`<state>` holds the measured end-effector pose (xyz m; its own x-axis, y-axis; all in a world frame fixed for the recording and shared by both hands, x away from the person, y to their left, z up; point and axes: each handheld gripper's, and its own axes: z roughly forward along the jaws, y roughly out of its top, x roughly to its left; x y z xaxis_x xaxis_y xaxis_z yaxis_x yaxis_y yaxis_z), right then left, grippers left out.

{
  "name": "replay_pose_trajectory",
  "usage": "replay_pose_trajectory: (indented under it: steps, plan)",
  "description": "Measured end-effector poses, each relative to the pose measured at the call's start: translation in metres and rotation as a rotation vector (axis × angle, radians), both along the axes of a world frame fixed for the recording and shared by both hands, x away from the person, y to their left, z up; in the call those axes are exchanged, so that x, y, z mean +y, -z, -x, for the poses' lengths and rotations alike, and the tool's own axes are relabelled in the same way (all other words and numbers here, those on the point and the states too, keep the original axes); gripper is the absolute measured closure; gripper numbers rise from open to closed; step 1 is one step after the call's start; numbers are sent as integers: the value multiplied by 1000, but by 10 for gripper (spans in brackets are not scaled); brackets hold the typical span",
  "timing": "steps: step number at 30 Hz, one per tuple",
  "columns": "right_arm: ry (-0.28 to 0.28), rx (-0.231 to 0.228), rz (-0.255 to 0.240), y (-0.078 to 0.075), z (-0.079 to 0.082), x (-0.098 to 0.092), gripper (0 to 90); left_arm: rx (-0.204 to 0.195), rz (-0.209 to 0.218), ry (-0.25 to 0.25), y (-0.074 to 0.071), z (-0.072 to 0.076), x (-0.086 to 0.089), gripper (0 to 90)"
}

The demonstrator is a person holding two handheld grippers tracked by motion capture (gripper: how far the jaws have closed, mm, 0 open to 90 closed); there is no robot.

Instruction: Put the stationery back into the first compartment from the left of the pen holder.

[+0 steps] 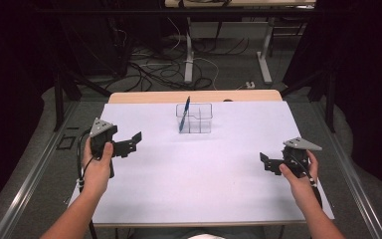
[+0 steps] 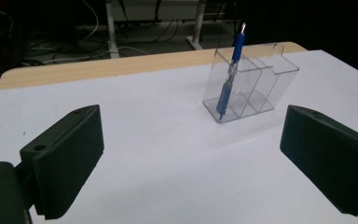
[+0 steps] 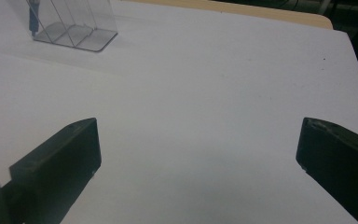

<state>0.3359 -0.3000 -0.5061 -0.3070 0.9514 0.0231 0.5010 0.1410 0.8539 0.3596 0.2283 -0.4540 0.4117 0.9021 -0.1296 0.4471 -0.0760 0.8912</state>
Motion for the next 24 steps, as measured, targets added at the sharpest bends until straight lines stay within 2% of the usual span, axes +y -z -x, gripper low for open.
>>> replay_pose_trajectory:
  steps: [12,24]
  plan:
    - [5,8,2,1,0,0,0,71,31,-62,40,7,22,68]
    - [2,11,1,2,-1,0,0,102,62,-110,60,9,37,76]
